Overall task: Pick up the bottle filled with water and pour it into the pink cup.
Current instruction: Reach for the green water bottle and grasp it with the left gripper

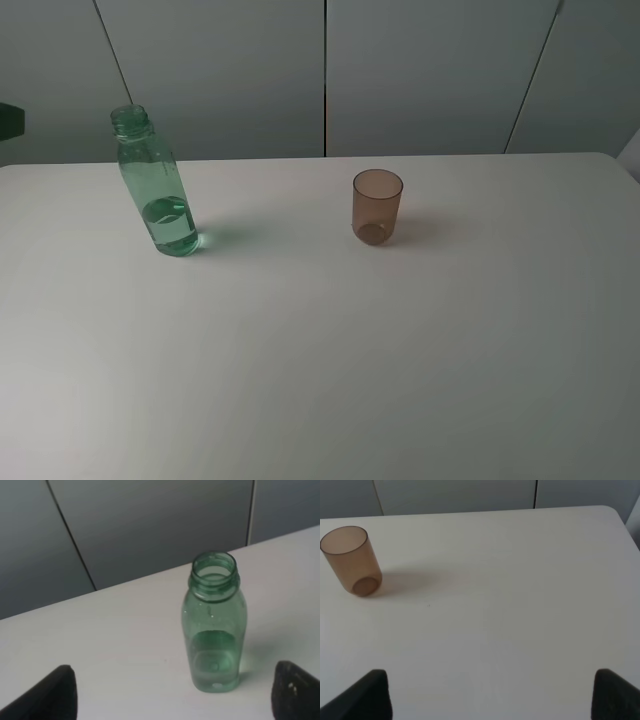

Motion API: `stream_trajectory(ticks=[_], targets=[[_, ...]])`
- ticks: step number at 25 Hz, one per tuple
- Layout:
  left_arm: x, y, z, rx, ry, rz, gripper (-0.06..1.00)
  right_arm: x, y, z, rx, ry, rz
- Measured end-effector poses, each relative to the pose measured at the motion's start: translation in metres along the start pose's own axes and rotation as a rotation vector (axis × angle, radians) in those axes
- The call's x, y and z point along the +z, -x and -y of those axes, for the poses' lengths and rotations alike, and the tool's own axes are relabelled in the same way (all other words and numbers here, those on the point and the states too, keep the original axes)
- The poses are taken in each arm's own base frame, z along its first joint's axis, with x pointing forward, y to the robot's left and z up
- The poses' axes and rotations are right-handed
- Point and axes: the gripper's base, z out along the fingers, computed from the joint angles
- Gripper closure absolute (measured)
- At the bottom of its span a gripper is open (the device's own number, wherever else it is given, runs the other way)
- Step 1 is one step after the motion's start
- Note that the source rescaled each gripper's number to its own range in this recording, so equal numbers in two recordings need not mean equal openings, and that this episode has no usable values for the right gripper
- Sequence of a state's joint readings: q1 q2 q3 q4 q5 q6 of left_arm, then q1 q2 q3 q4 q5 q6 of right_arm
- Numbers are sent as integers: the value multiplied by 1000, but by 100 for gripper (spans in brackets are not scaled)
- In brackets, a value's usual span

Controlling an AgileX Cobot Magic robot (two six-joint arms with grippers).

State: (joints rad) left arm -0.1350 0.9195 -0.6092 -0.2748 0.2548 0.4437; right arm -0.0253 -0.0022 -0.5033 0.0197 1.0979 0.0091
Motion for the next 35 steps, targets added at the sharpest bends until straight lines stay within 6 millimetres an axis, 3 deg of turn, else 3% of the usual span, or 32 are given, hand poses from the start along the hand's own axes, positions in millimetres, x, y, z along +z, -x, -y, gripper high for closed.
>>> stream_trajectory(ticks=[5,13,30,35], targets=[[27,-20,12,5,-11,22,-6,0,0,0,0,0,2],[55,-60,9,-140,99,-10,-6,0,0,0,0,0,2],[104,-86,20,-110,160,-34,-6,0,0,0,0,0,2],[113,-90,35,-56,130,-23,-6,0,0,0,0,0,2]])
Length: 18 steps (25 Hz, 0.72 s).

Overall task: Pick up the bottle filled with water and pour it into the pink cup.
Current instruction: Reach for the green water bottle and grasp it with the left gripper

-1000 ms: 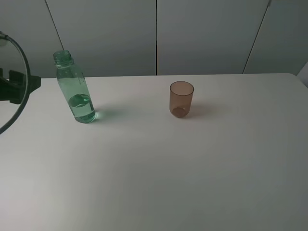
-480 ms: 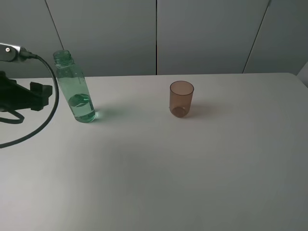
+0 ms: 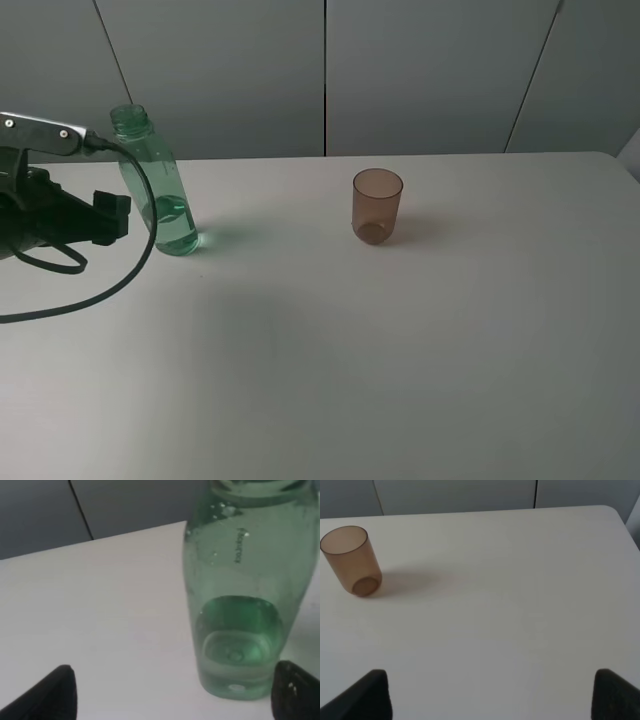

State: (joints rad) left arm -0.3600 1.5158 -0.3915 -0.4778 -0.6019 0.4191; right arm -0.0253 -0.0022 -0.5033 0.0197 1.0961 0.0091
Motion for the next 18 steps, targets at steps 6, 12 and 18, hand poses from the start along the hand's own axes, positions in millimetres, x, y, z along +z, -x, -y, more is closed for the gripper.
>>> stream_trajectory(ticks=[6,12,18], targets=[[5,-4,11,30,-2,33,-6,0,0,0,0,0,0],[15,-14,10,29,49,27,-6,0,0,0,0,0,0],[23,-20,12,19,55,36,-6,0,0,0,0,0,0]])
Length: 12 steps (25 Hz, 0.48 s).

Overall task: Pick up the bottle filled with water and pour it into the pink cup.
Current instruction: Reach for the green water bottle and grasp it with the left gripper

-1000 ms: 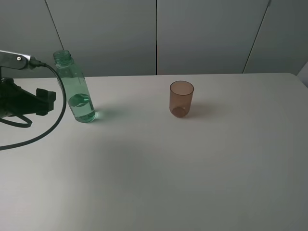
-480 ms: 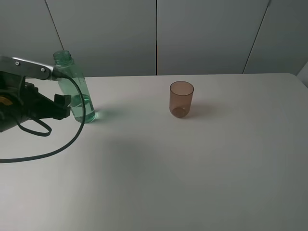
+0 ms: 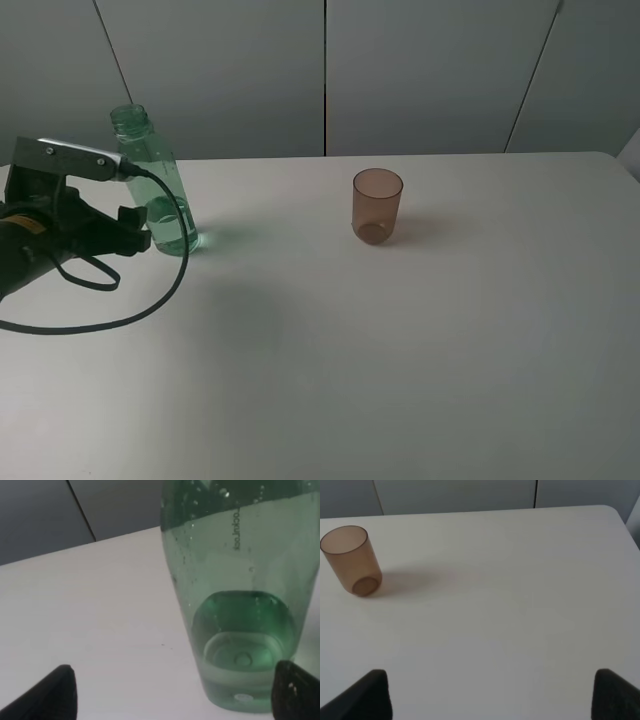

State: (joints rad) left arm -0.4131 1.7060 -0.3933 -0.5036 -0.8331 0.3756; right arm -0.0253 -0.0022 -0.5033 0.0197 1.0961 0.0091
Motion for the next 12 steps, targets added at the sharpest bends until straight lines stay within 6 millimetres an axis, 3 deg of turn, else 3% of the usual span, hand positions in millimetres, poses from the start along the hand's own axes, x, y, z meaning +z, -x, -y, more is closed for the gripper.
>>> stream_trajectory(ticks=[12], targets=[[18,2,12,52,-54,44,-6,0,0,0,0,0,0]])
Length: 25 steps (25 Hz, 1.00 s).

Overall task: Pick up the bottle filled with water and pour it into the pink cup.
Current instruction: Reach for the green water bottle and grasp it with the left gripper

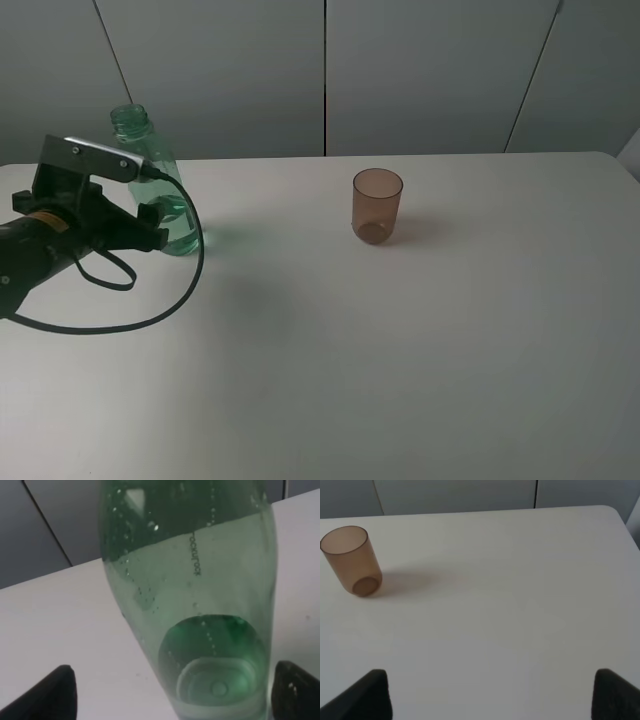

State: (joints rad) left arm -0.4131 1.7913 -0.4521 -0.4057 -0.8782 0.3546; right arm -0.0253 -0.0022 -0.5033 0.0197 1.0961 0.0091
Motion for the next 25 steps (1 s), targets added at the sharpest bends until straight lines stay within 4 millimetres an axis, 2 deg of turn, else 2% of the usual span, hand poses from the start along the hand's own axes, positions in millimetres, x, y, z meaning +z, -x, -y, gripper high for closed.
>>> stream_trajectory(ticks=[12,25], targets=[[34,1,11,6,-5,6,-6,0,0,0,0,0,0],[57,-15,20,39,0,-10,-6,0,0,0,0,0,0]])
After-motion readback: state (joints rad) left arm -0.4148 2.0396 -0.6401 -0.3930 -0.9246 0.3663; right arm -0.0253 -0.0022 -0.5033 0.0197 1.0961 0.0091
